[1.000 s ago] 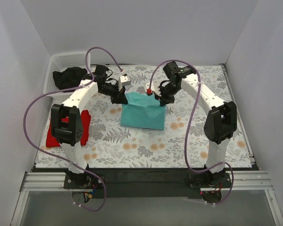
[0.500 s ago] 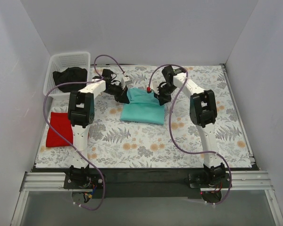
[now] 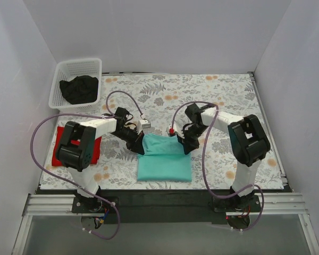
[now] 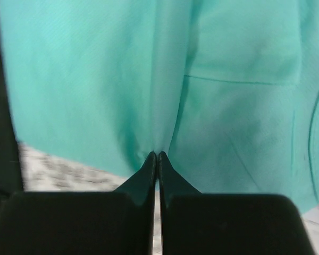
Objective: Fold and stack the t-shirts
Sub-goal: Fold the tshirt
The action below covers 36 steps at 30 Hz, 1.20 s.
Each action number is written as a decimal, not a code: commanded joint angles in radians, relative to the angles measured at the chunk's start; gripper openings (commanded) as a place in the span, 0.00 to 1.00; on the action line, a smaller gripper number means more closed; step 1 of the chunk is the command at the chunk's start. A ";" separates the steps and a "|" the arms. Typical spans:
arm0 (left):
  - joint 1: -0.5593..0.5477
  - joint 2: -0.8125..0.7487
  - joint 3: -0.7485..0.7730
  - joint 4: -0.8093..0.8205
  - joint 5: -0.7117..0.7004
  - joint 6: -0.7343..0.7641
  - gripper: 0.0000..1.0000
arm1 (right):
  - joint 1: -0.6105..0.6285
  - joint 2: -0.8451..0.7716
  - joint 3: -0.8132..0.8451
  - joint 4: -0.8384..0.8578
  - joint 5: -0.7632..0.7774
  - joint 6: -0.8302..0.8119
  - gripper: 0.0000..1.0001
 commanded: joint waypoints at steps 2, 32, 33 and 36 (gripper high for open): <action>-0.018 -0.209 -0.133 0.017 -0.018 -0.053 0.00 | 0.063 -0.195 -0.200 -0.016 -0.125 0.149 0.01; -0.350 -0.233 -0.183 0.453 -0.092 0.082 0.43 | -0.021 0.254 0.290 0.001 -0.506 0.758 0.10; -0.353 -0.214 -0.184 0.456 -0.096 0.087 0.43 | -0.020 0.260 0.300 0.002 -0.509 0.763 0.09; -0.359 -0.187 -0.180 0.456 -0.096 0.094 0.43 | -0.008 0.283 0.306 0.001 -0.517 0.771 0.08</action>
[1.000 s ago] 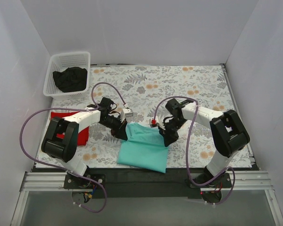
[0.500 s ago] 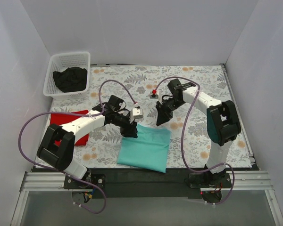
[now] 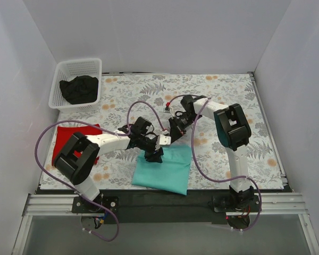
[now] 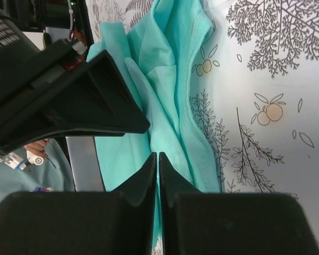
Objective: Fold and stack the t-shirts
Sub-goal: Fold the tshirt
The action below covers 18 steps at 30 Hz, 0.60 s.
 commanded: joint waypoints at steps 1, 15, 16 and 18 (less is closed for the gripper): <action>-0.011 0.013 0.017 0.031 -0.004 0.035 0.43 | 0.017 0.015 0.046 -0.003 -0.049 0.036 0.08; -0.024 0.014 0.028 -0.004 0.018 0.061 0.02 | 0.060 0.121 0.017 -0.006 0.017 -0.031 0.06; -0.027 0.006 0.025 -0.004 0.019 0.064 0.00 | 0.062 0.133 0.020 -0.004 0.026 -0.039 0.07; -0.032 -0.023 0.024 -0.004 0.015 0.081 0.00 | 0.060 0.144 0.023 -0.006 0.037 -0.048 0.06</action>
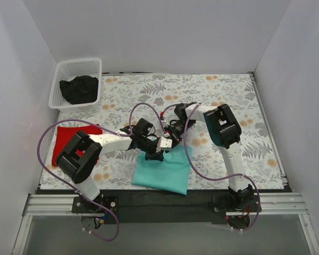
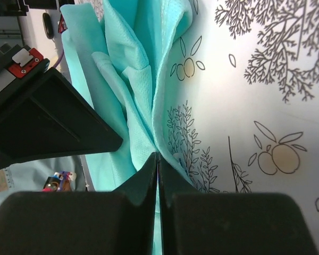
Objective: Fold and stack the t-shirts
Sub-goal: Fold the tshirt
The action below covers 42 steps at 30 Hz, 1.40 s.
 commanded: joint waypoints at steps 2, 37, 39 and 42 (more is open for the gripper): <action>-0.020 -0.077 0.020 -0.002 0.006 0.063 0.00 | 0.002 0.028 0.004 -0.001 0.041 -0.047 0.06; 0.013 -0.088 -0.148 0.543 -0.212 0.190 0.00 | 0.005 0.036 0.003 -0.018 0.015 -0.114 0.04; 0.011 -0.116 -0.173 0.563 -0.189 0.216 0.00 | 0.005 0.028 0.009 -0.019 0.010 -0.111 0.04; 0.010 -0.148 -0.222 0.597 -0.165 0.259 0.00 | 0.010 0.007 0.023 -0.023 0.005 -0.104 0.04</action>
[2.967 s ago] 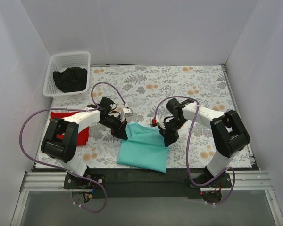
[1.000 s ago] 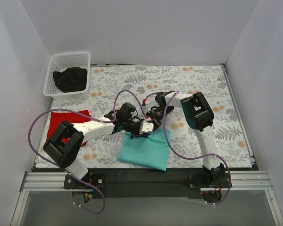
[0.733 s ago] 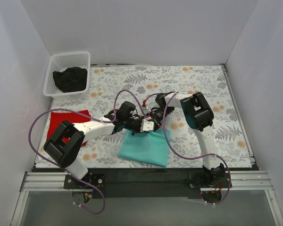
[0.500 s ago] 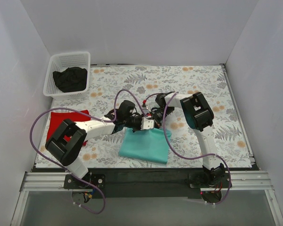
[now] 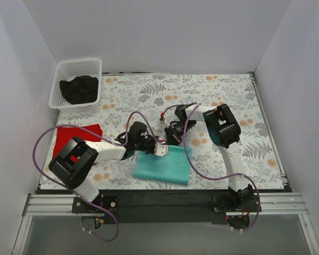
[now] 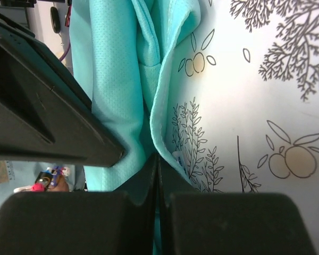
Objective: Fold and stack the t-shirts
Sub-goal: Fold the tshirt
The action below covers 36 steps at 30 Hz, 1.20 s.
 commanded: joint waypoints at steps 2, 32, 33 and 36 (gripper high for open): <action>0.001 -0.087 -0.057 0.084 0.026 0.087 0.00 | 0.011 -0.038 0.039 0.008 0.062 -0.024 0.05; -0.014 -0.022 -0.129 0.445 -0.064 0.132 0.00 | 0.003 0.065 0.148 -0.104 0.182 -0.160 0.01; -0.014 -0.012 -0.128 0.456 -0.066 0.132 0.00 | 0.003 0.063 0.150 -0.106 0.182 -0.168 0.01; -0.014 0.014 -0.128 0.469 -0.072 0.146 0.00 | 0.000 0.060 0.160 -0.115 0.188 -0.171 0.01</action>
